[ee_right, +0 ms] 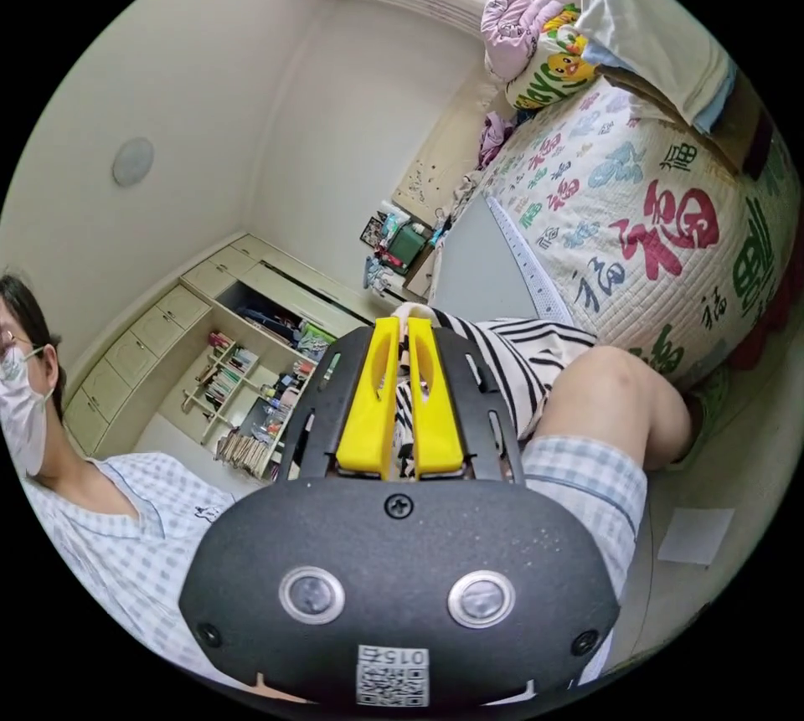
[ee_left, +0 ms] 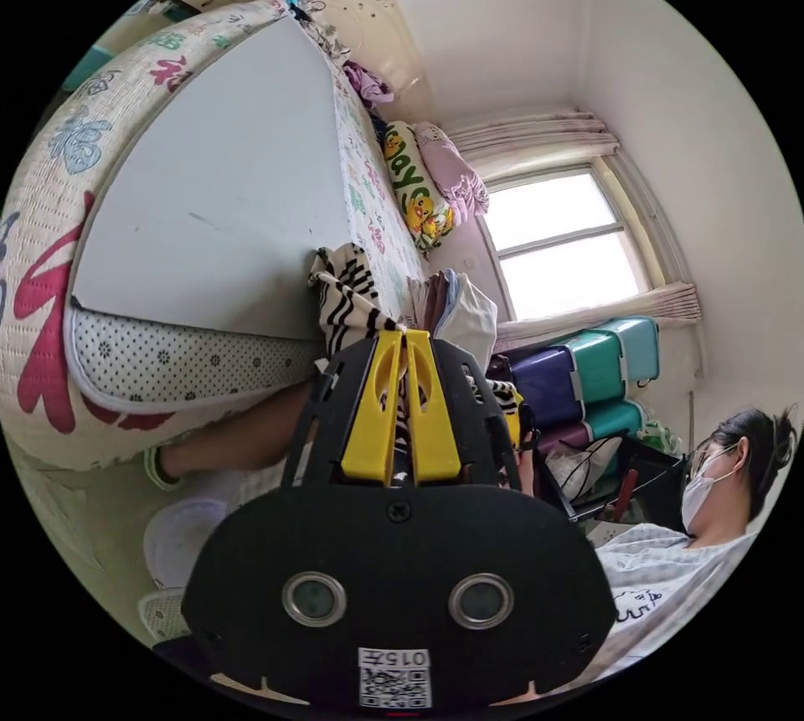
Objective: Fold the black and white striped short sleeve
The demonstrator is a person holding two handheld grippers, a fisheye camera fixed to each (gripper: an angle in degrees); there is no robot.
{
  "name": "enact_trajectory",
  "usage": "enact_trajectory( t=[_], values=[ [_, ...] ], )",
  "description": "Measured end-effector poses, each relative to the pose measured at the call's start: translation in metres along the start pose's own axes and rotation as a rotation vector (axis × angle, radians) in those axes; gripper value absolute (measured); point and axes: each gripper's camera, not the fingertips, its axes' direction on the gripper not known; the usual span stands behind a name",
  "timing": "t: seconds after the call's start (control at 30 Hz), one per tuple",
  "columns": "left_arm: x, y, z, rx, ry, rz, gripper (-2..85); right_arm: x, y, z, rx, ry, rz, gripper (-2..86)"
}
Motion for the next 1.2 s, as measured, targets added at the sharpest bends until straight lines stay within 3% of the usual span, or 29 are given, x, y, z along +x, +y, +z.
enact_trajectory(
  t=[0.23, 0.5, 0.87, 1.07, 1.2],
  values=[
    [0.001, -0.003, 0.06, -0.129, -0.129, 0.162, -0.8, 0.033, 0.015, 0.006, -0.023, -0.062, 0.09, 0.5],
    [-0.037, -0.006, 0.108, -0.209, -0.162, 0.153, -0.8, 0.053, 0.01, 0.002, -0.021, -0.049, 0.125, 0.6],
    [-0.105, -0.018, 0.096, -0.148, -0.119, 0.127, -0.8, 0.049, -0.024, 0.0, 0.02, -0.04, 0.129, 0.6],
    [-0.148, -0.042, 0.087, -0.075, -0.023, 0.122, -0.8, 0.026, -0.085, 0.049, 0.007, -0.093, 0.03, 0.6],
    [-0.186, -0.073, 0.112, -0.108, -0.067, 0.126, -0.8, 0.011, -0.15, 0.128, -0.17, -0.11, -0.109, 0.5]
  ],
)
